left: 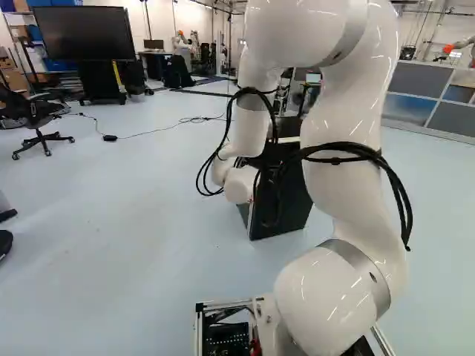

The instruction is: Grab a drink from the fridge

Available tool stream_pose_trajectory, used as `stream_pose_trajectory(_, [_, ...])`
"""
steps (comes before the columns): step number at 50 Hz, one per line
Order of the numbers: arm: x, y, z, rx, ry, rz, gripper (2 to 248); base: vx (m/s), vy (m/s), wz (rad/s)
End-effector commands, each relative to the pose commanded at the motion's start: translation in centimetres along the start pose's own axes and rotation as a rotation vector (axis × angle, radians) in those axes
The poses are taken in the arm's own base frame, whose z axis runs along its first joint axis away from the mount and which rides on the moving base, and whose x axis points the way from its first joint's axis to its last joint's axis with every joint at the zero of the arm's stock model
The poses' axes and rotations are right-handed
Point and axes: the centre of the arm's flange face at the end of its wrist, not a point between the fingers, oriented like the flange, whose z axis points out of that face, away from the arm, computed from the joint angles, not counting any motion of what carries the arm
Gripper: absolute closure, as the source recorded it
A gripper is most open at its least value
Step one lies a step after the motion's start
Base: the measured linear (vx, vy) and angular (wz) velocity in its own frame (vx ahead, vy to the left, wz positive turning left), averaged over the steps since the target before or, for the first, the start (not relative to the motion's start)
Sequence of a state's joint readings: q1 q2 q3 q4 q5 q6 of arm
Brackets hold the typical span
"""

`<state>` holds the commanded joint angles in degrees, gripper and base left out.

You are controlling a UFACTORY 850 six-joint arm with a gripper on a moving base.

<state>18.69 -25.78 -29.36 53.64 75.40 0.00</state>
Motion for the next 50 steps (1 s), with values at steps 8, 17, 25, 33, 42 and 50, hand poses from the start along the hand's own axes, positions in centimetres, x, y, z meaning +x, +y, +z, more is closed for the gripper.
stream_pose_trajectory(8, [-0.7, -0.3, 0.7, -0.036, 0.014, -0.002, 3, 0.000, 0.000, 0.000])
stream_pose_trajectory(17, [-1.0, -1.0, 1.3, -0.043, 0.020, 0.001, 3, 0.000, 0.000, 0.000])
stream_pose_trajectory(25, [-1.1, -1.8, 1.7, -0.040, 0.025, 0.007, 3, 0.000, 0.000, 0.000])
stream_pose_trajectory(33, [-1.1, -2.4, 2.4, -0.042, 0.030, 0.014, 3, 0.000, 0.000, 0.000])
stream_pose_trajectory(42, [-1.1, -3.0, 3.1, -0.045, 0.036, 0.024, 3, 0.000, 0.000, 0.000])
stream_pose_trajectory(50, [-1.1, -3.6, 3.9, -0.048, 0.042, 0.032, 3, 0.000, 0.000, 0.000])
